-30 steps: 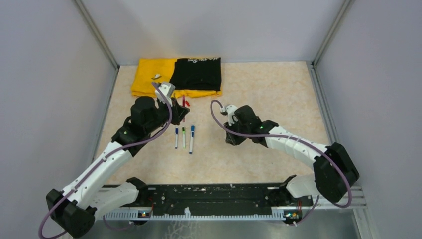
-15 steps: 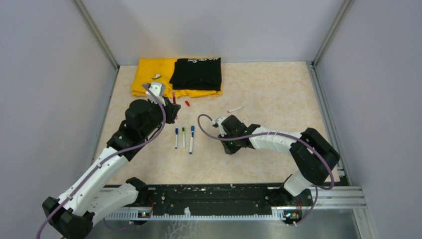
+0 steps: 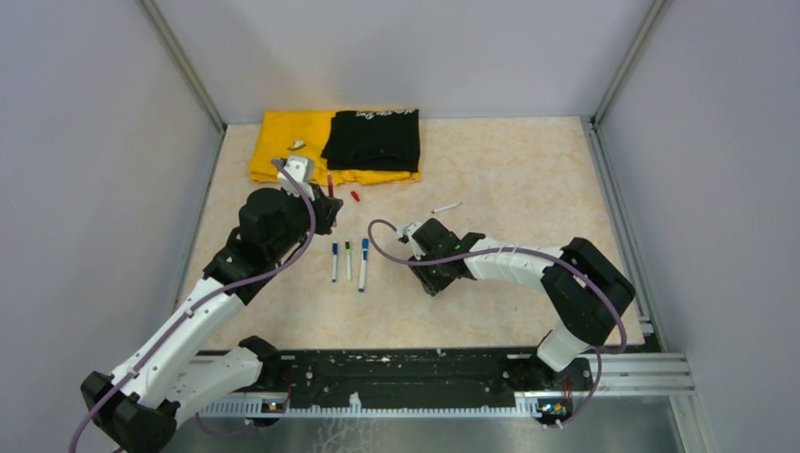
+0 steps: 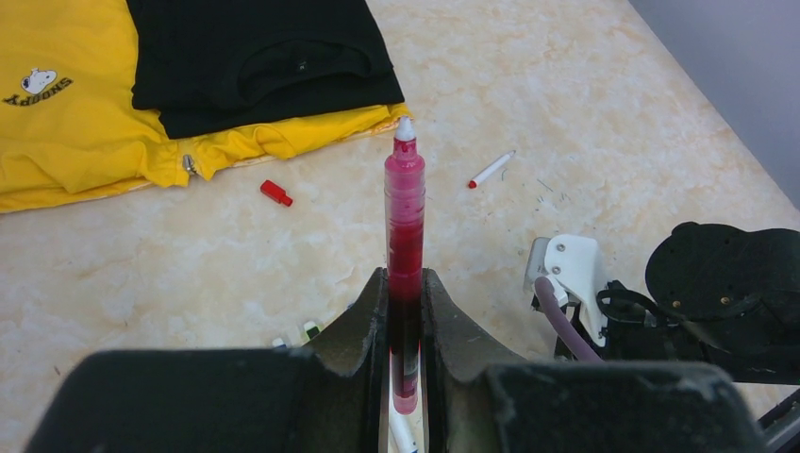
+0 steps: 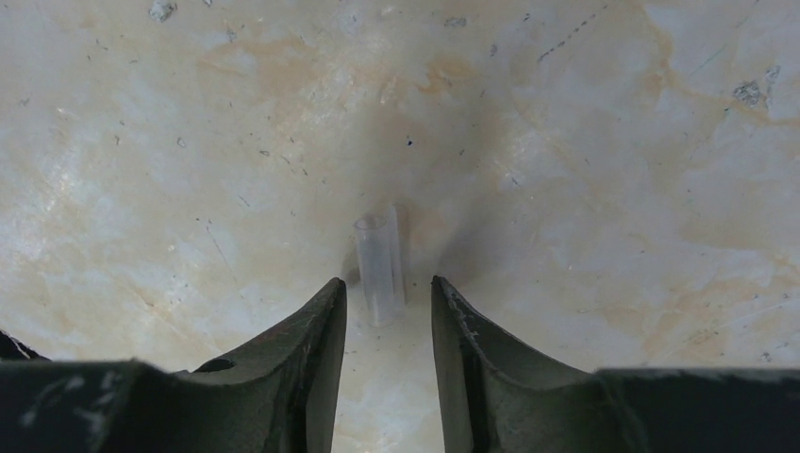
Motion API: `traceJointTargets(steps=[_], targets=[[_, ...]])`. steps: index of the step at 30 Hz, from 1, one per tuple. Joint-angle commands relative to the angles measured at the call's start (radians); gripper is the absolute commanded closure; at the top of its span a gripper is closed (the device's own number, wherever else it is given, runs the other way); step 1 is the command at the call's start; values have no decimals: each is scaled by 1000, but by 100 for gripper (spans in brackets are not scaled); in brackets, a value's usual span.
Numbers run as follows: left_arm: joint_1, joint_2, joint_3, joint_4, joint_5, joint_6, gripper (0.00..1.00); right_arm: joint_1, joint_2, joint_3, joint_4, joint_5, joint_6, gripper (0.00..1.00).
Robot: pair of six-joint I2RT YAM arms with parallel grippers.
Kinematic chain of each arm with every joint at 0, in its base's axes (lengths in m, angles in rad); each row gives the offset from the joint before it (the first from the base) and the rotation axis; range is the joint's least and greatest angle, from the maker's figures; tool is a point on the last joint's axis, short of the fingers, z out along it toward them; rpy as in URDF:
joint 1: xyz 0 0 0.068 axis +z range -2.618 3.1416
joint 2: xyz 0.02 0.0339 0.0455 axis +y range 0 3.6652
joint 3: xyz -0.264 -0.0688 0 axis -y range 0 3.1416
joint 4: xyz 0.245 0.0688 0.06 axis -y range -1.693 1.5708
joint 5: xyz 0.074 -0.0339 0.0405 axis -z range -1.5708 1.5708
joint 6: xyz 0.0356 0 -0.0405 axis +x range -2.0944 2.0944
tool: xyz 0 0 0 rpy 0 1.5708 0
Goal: Insert the pens into the pen caps
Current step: Adjust the pen cap at the center of the board, then insert the pen cap onto the pen.
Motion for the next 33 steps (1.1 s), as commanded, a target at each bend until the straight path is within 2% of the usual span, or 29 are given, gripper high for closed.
traceJointTargets(steps=[1,10,18,25,33], targets=[[-1,1,12,4,-12,7,100,17,-9,38,-80,54,-1,61],[0,21,15,12,-2,6,100,17,-42,16,-128,136,50,59],[-1,21,16,11,-4,6,100,-1,-23,28,-86,199,119,58],[-1,14,17,2,-14,11,100,-47,18,67,-59,214,146,58],[0,7,19,-5,-23,10,100,-81,61,105,-9,155,145,58]])
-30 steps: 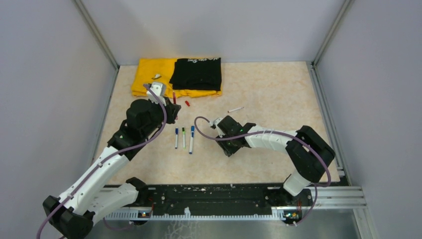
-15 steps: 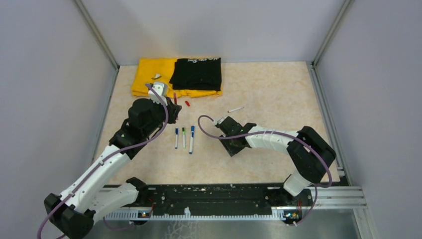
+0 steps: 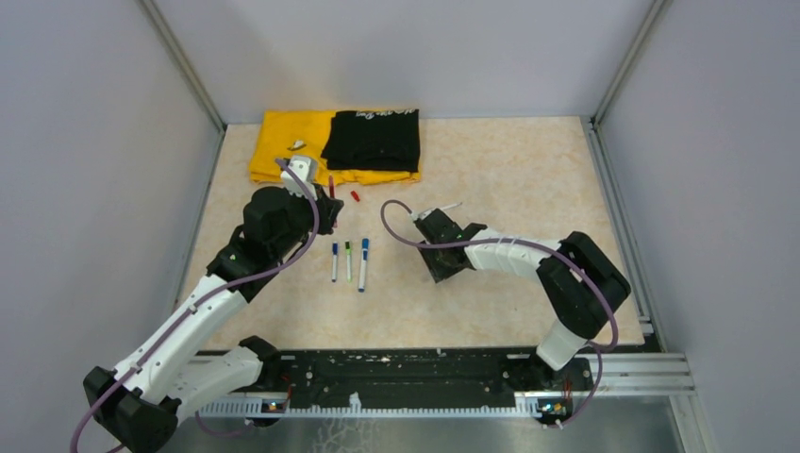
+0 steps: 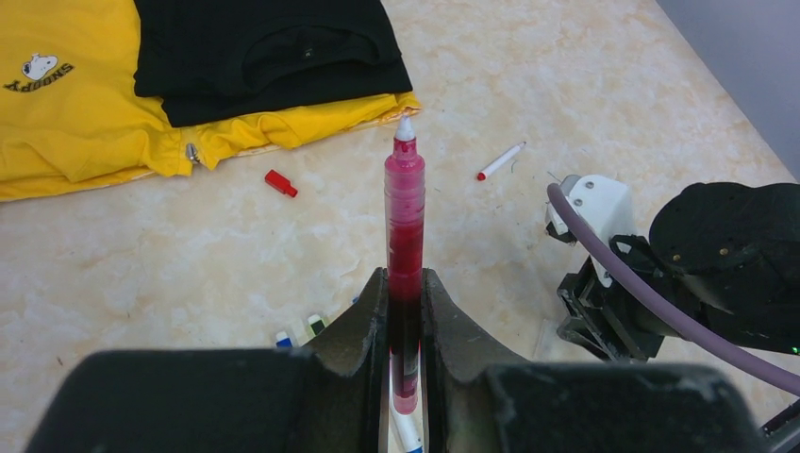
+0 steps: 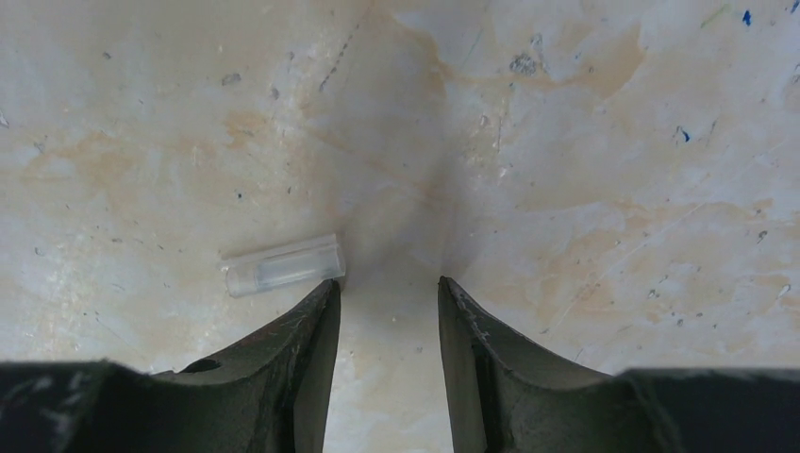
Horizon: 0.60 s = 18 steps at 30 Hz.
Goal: Insert the pens into the pen caps
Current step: Insert the pen cap onto the pen.
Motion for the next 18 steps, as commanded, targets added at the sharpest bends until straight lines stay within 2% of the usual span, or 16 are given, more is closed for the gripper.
traceJointTargets(steps=[1,9,18], targets=[[-1,-17,17,3,-13,3,100,-14,36,63,59,-32,11,58],[1,-6,16,10,10,-4,100,-47,46,89,122,-70,35,57],[0,-3,8,21,18,-6,100,-55,-109,69,92,4,199,59]])
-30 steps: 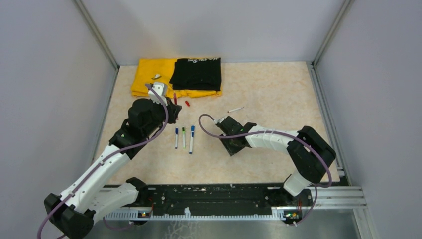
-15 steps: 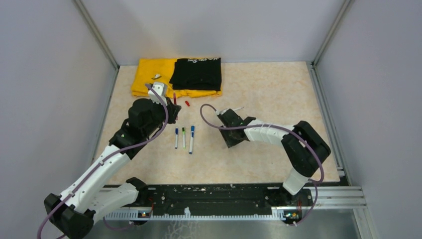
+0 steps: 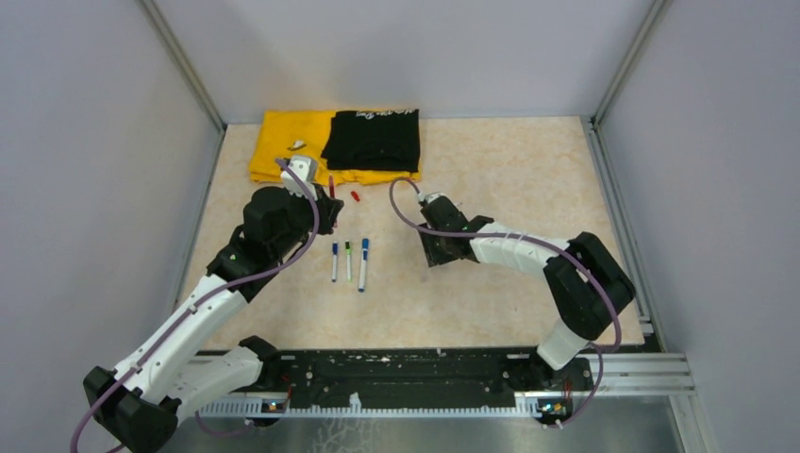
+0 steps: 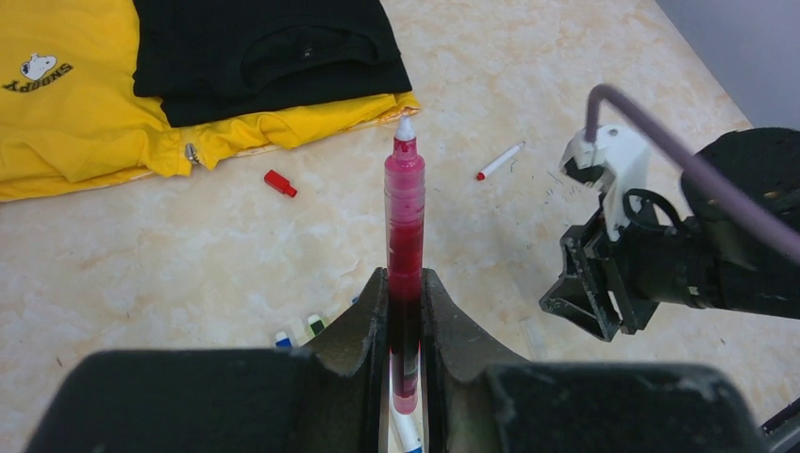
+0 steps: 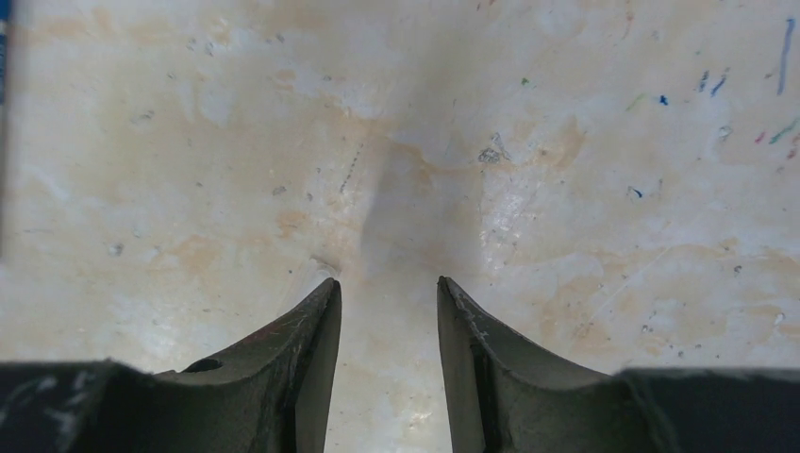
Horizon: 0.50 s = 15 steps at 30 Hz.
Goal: Insert the pens into the pen caps
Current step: Insert the pen cap onto the pen.
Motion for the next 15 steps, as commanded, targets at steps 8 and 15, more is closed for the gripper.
traceJointTargets(steps=[8,15], targets=[[-1,-4,-6,25,14,-6,100,65,-131,12,-57,69,404,64],[0,-13,-10,24,16,-9,100,130,-48,45,-104,162,499,62]])
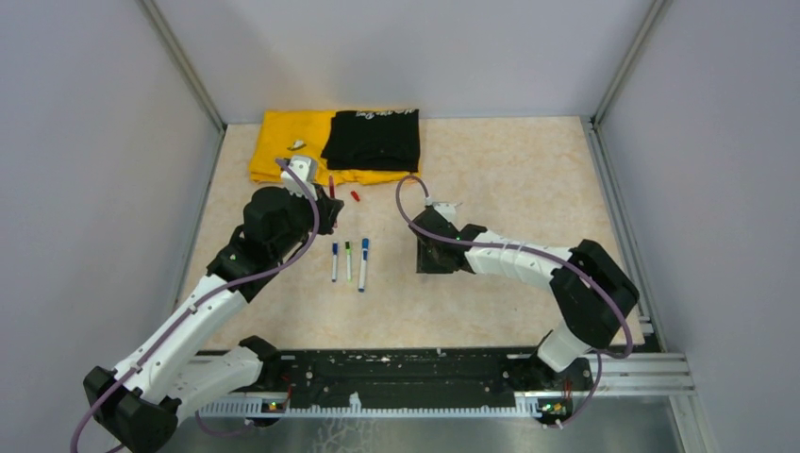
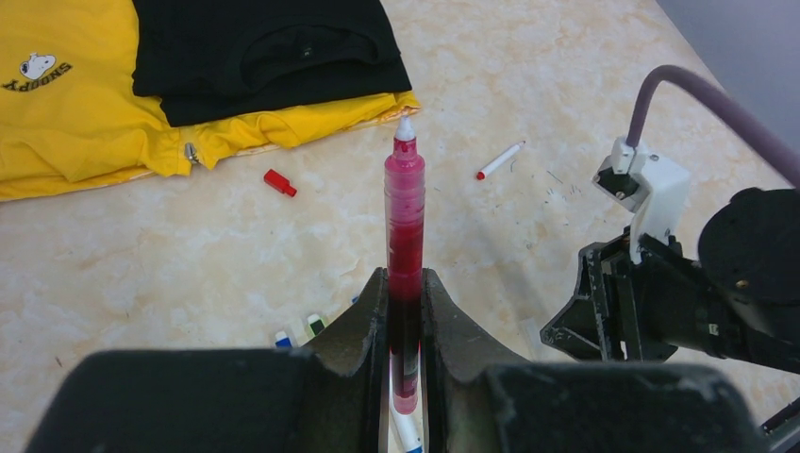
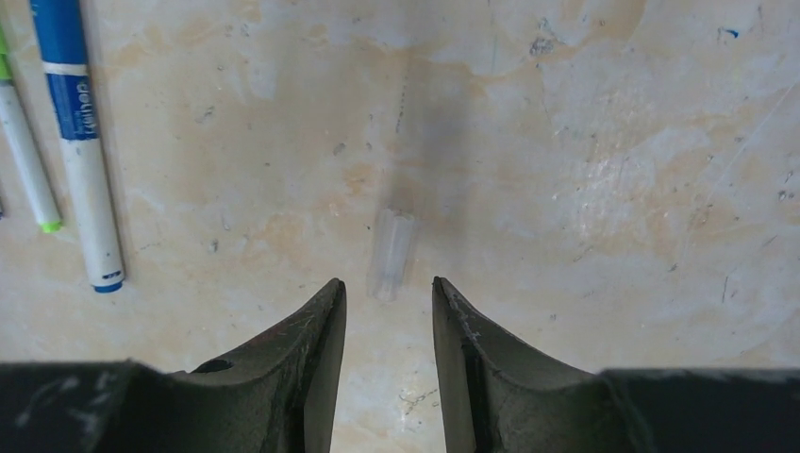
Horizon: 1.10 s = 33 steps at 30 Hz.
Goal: Insert the pens into the pen caps
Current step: Insert the pen cap onto the pen.
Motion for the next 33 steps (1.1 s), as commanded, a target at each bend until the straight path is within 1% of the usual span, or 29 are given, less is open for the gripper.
traceJointTargets(steps=[1,6,11,21,28,33], targets=[[1,-14,-8,24,15,-7,100,25,46,54,-36,79,90,61],[0,-13,-8,24,18,-5,100,27,114,110,-73,104,66,61],[0,-11,-8,28,21,-6,100,33,173,159,-94,72,34,61],[1,-11,-9,31,21,-8,100,55,213,172,-146,51,21,62],[0,-11,-12,31,21,-7,100,60,257,181,-179,49,6,64],[0,-20,-17,26,14,-9,100,61,298,201,-192,54,-19,69]])
